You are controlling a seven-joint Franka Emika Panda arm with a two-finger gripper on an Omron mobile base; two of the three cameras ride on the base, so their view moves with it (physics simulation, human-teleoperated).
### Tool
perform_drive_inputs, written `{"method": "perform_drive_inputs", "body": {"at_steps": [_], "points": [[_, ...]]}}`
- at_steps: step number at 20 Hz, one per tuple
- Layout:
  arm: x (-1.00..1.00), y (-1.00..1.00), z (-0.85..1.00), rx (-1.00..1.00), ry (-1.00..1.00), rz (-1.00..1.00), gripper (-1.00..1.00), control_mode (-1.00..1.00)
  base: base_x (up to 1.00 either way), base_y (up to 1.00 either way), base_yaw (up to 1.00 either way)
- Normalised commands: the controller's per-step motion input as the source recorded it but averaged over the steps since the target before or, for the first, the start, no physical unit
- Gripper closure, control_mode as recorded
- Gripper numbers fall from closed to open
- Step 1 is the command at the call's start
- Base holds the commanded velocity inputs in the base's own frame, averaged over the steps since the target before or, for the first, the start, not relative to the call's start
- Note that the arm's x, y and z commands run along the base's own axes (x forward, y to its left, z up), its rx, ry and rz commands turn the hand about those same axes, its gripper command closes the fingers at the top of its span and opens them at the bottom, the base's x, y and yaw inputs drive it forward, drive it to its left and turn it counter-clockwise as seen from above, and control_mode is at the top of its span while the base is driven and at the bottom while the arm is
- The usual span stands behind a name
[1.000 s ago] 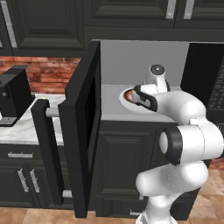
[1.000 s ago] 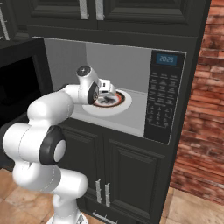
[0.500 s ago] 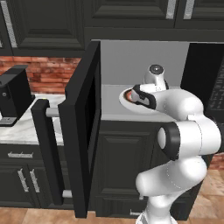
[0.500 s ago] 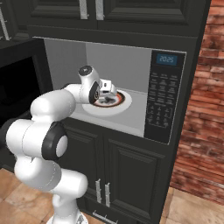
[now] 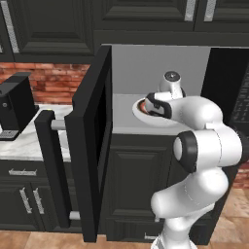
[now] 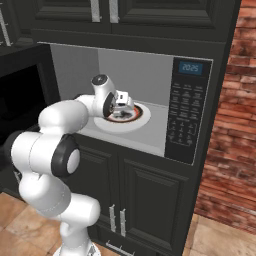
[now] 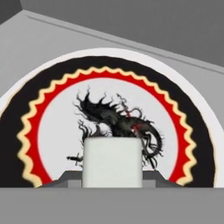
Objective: Pick the marshmallow from the counter and place it in the microwave. Then turn on the microwave.
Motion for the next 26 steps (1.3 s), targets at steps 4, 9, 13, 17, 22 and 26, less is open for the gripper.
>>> {"method": "perform_drive_inputs", "body": {"at_steps": [4, 9, 13, 17, 22, 26], "points": [[0.12, 0.00, -0.05, 0.01, 0.02, -0.01, 1.00, -1.00, 0.00, 0.00, 0.00], [0.11, 0.00, -0.05, 0.01, 0.02, -0.01, 1.00, -1.00, 0.00, 0.00, 0.00], [0.10, 0.00, -0.04, 0.01, 0.01, -0.01, 1.00, -1.00, 0.00, 0.00, 0.00], [0.09, 0.00, -0.05, 0.01, 0.01, -0.01, 1.00, -1.00, 0.00, 0.00, 0.00], [0.09, 0.00, -0.05, 0.01, 0.01, -0.01, -1.00, -1.00, 0.00, 0.00, 0.00], [0.06, 0.00, -0.04, 0.01, 0.02, 0.00, -1.00, -1.00, 0.00, 0.00, 0.00]]}}
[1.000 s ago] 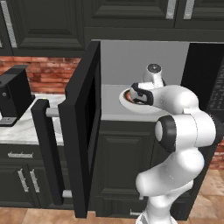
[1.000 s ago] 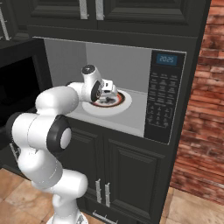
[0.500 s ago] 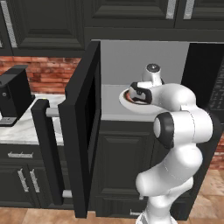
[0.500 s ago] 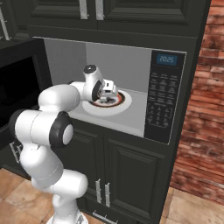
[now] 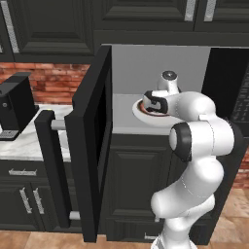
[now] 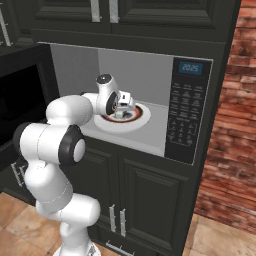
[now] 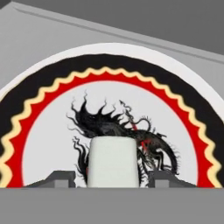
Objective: Pick the marshmallow from the counter and place it in the microwave. Then turn on the microwave.
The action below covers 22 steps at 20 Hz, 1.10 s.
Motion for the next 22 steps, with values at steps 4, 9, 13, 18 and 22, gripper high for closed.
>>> {"method": "perform_drive_inputs", "body": {"at_steps": [4, 9, 13, 18, 22], "points": [[0.01, -0.02, -0.01, 0.00, 0.01, 0.00, -1.00, -1.00, 0.00, 0.00, 0.00], [0.00, -0.04, 0.00, 0.00, 0.00, 0.00, -1.00, -1.00, 0.00, 0.00, 0.00], [-0.15, -0.02, 0.00, 0.00, 0.00, 0.00, -1.00, -1.00, 0.00, 0.00, 0.00], [-0.34, -0.06, 0.00, 0.00, -0.02, 0.00, -1.00, -1.00, 0.00, 0.00, 0.00], [-0.22, 0.00, 0.05, 0.00, -0.02, 0.00, -1.00, -1.00, 0.00, 0.00, 0.00]]}}
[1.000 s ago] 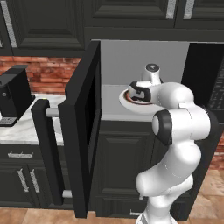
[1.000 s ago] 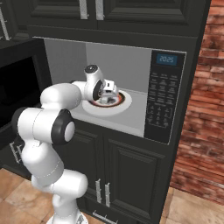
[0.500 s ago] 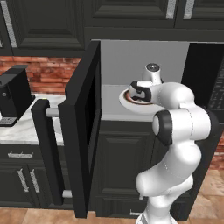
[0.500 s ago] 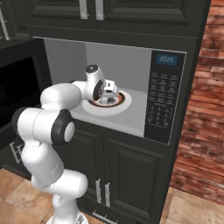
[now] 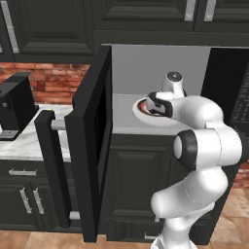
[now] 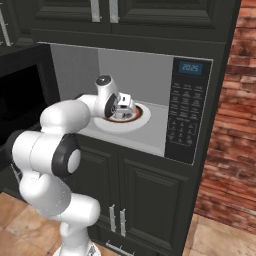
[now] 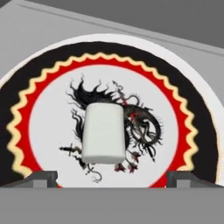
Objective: Pick the marshmallow from the counter and place it in the microwave. Then turn on the microwave.
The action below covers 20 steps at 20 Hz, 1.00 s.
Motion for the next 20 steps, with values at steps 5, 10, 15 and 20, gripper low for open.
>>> {"method": "perform_drive_inputs", "body": {"at_steps": [5, 10, 15, 20], "points": [[-0.19, 0.00, 0.14, 0.00, -0.01, 0.00, -1.00, -1.00, 0.00, 0.00, 0.00], [-0.17, 0.00, 0.17, 0.00, -0.02, 0.00, -1.00, -1.00, 0.00, 0.00, 0.00], [-0.18, 0.00, 0.14, 0.01, -0.01, 0.00, -1.00, -1.00, 0.00, 0.00, 0.00], [-0.21, 0.00, 0.07, 0.02, -0.01, 0.00, -1.00, -1.00, 0.00, 0.00, 0.00]]}}
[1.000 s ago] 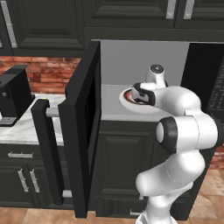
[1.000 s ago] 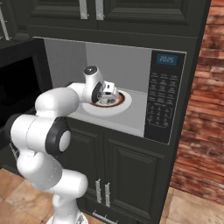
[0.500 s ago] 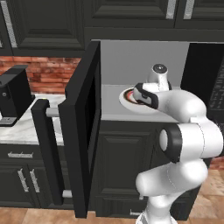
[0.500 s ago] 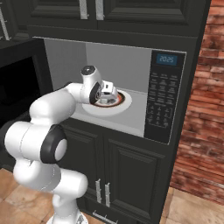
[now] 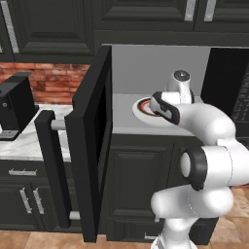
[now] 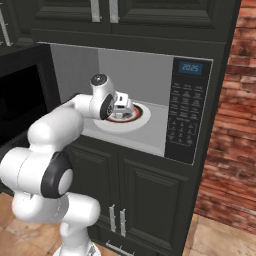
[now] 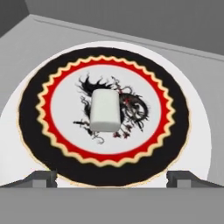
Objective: Pick the marshmallow from the counter and place it in the microwave. Then turn on the microwave.
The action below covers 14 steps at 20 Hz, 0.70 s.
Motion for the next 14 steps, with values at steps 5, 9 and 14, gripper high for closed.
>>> {"method": "perform_drive_inputs", "body": {"at_steps": [5, 9, 14], "points": [[-0.27, 0.00, 0.05, 0.02, -0.01, -0.01, -1.00, -1.00, 0.00, 0.00, 0.00], [-0.31, 0.00, 0.02, 0.01, 0.00, -0.02, -1.00, -1.00, 0.00, 0.00, 0.00], [-0.39, 0.00, 0.00, 0.00, -0.01, -0.02, -1.00, -1.00, 0.00, 0.00, 0.00]]}}
